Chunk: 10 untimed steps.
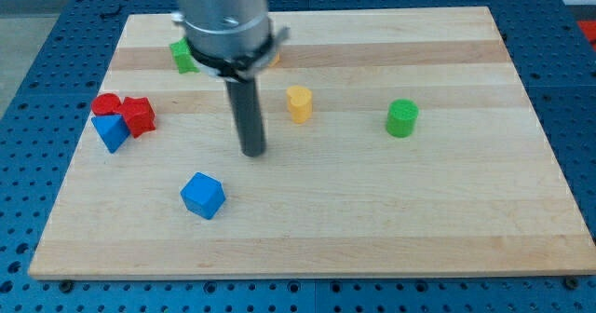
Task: Slide blue cube into the group of blocks
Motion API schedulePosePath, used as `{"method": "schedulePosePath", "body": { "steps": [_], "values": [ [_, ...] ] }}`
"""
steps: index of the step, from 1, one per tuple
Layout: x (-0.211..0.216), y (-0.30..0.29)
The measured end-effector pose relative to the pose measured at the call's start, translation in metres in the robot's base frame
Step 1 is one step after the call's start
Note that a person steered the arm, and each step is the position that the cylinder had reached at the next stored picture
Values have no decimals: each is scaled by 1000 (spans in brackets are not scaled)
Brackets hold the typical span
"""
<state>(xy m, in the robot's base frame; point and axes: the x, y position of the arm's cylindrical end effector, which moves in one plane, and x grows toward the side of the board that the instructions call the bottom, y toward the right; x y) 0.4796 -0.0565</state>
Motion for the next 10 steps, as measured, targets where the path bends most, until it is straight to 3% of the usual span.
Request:
{"method": "schedulePosePath", "body": {
  "steps": [1, 3, 4, 7, 10],
  "values": [
    [10, 21],
    [94, 16],
    [98, -19],
    [49, -101],
    [52, -88]
  ]
}}
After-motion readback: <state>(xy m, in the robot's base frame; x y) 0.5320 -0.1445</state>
